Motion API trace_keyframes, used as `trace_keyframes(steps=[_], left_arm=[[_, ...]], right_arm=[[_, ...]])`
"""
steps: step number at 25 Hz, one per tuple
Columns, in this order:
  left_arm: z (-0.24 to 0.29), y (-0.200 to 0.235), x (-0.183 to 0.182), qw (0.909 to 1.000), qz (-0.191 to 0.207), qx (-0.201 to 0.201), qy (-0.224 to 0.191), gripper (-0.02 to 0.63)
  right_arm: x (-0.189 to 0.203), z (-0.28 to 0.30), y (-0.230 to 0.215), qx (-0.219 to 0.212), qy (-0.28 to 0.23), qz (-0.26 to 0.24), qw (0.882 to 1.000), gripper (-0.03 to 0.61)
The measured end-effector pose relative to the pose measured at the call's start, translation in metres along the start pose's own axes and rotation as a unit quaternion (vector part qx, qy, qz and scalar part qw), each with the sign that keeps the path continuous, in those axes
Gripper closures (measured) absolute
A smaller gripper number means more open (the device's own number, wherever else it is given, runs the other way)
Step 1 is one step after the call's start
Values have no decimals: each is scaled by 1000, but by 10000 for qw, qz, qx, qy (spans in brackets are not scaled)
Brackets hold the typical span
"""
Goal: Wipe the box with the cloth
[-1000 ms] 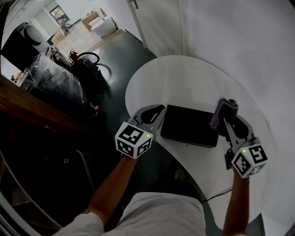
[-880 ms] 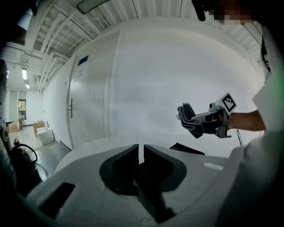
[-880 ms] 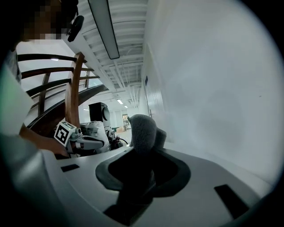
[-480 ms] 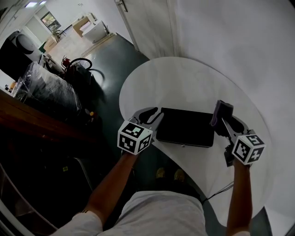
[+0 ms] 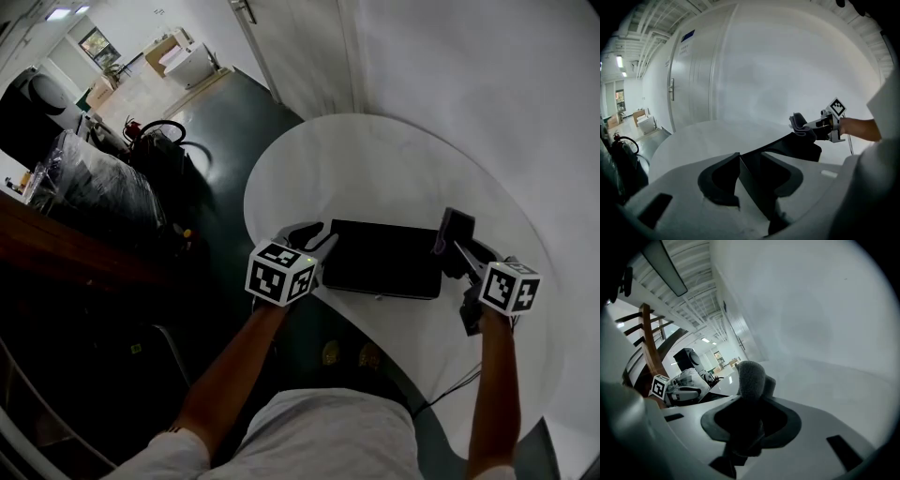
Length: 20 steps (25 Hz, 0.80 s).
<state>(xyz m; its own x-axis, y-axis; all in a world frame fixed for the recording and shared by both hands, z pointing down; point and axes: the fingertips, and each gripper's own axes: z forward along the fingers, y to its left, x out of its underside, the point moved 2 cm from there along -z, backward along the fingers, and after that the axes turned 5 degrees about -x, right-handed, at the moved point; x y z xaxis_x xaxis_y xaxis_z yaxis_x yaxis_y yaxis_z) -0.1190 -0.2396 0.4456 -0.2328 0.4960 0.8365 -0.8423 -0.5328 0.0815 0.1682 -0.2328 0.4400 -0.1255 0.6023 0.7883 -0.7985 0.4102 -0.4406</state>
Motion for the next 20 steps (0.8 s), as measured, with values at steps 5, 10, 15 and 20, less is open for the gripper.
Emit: trace_keyframes(steps=[5, 10, 15, 20], left_arm=[[6, 0, 6, 9996, -156, 76, 225, 465], [12, -2, 13, 9987, -256, 139, 429, 465], [15, -2, 17, 9978, -307, 132, 576, 465], [19, -2, 23, 9968, -395, 144, 677, 476]], right_arm=[[11, 2, -14, -34, 100, 679, 9976, 476], [22, 5, -25, -231, 257, 1224, 9919, 476], [32, 10, -30, -405, 496, 1567, 9856, 476], [41, 13, -33, -368, 737, 1510, 9851, 476]])
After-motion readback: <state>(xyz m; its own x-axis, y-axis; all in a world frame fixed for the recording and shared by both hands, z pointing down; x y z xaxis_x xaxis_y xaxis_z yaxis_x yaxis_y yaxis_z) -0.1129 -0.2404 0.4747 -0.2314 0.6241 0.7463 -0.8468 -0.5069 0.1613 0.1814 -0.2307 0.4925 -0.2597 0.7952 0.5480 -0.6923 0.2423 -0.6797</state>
